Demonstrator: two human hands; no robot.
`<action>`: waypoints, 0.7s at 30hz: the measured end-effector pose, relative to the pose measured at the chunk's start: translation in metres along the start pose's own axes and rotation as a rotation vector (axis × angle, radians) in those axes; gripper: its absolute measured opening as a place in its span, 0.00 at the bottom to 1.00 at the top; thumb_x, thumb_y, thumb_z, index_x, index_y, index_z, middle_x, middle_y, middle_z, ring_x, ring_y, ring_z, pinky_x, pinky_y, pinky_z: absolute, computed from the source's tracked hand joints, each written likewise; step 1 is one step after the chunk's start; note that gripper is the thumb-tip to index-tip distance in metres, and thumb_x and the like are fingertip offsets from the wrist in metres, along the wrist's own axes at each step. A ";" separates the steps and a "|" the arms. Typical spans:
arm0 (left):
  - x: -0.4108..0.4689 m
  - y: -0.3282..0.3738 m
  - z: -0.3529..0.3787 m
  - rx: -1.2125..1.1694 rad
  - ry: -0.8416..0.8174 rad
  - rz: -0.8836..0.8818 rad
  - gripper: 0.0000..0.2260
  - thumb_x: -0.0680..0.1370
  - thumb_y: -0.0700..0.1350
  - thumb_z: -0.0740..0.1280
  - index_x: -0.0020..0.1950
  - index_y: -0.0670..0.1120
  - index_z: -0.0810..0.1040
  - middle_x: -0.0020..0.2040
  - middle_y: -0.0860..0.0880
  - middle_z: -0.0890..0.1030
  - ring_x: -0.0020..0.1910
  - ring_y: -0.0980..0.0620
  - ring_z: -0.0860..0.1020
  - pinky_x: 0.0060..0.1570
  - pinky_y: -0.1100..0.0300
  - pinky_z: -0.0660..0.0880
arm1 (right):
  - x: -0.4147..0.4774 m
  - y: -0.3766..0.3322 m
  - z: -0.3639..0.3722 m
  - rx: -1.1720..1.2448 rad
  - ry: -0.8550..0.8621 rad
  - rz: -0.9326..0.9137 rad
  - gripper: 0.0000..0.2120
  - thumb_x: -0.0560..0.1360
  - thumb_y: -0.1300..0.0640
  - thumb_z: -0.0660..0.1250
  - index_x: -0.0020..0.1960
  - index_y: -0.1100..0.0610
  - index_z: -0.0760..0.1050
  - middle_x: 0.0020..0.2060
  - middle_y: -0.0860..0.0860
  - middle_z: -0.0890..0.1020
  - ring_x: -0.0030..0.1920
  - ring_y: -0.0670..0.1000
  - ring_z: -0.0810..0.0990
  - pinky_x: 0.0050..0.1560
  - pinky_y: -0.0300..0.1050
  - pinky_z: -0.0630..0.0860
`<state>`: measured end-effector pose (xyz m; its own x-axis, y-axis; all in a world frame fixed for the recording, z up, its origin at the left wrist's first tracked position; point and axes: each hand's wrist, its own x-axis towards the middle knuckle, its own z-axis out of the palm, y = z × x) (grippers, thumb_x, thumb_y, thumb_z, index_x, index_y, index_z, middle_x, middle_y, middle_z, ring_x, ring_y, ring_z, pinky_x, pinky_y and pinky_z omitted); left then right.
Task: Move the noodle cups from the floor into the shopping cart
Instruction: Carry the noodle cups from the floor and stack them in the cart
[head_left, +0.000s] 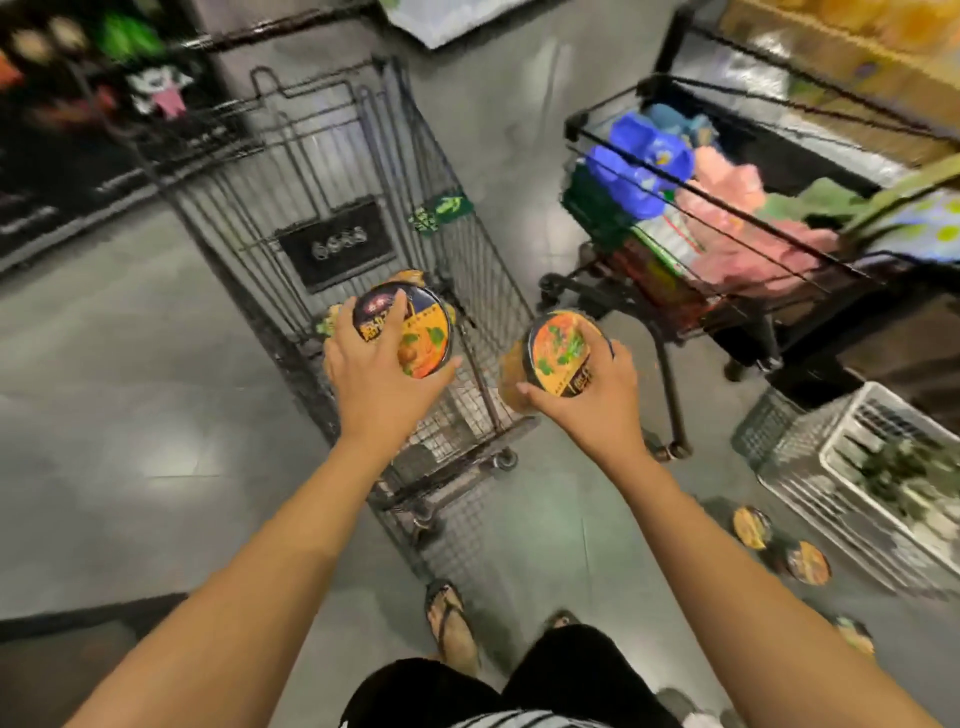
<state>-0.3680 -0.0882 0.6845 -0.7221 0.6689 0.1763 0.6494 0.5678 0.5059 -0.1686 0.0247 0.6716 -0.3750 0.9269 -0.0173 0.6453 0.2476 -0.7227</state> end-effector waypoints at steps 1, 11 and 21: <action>0.008 -0.011 -0.004 0.001 0.011 -0.027 0.40 0.66 0.70 0.70 0.75 0.60 0.63 0.75 0.41 0.56 0.72 0.36 0.58 0.71 0.42 0.58 | 0.004 -0.010 0.013 0.005 -0.022 -0.009 0.48 0.60 0.34 0.76 0.74 0.49 0.63 0.68 0.60 0.66 0.69 0.60 0.65 0.69 0.53 0.65; 0.043 -0.081 0.042 0.039 -0.098 -0.185 0.40 0.66 0.70 0.69 0.75 0.59 0.63 0.75 0.42 0.56 0.70 0.37 0.59 0.69 0.42 0.60 | 0.071 -0.018 0.113 -0.265 -0.305 0.006 0.51 0.58 0.26 0.69 0.74 0.48 0.60 0.68 0.61 0.64 0.69 0.61 0.64 0.68 0.56 0.67; 0.068 -0.133 0.139 0.120 -0.422 -0.460 0.46 0.67 0.75 0.62 0.79 0.56 0.53 0.77 0.42 0.49 0.74 0.37 0.53 0.73 0.43 0.56 | 0.174 0.033 0.209 -0.523 -0.573 -0.065 0.57 0.60 0.27 0.70 0.78 0.54 0.54 0.68 0.61 0.63 0.68 0.60 0.63 0.69 0.52 0.63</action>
<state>-0.4704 -0.0509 0.5121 -0.7934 0.4613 -0.3970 0.3348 0.8756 0.3482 -0.3514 0.1348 0.5008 -0.6166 0.6506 -0.4433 0.7867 0.5296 -0.3171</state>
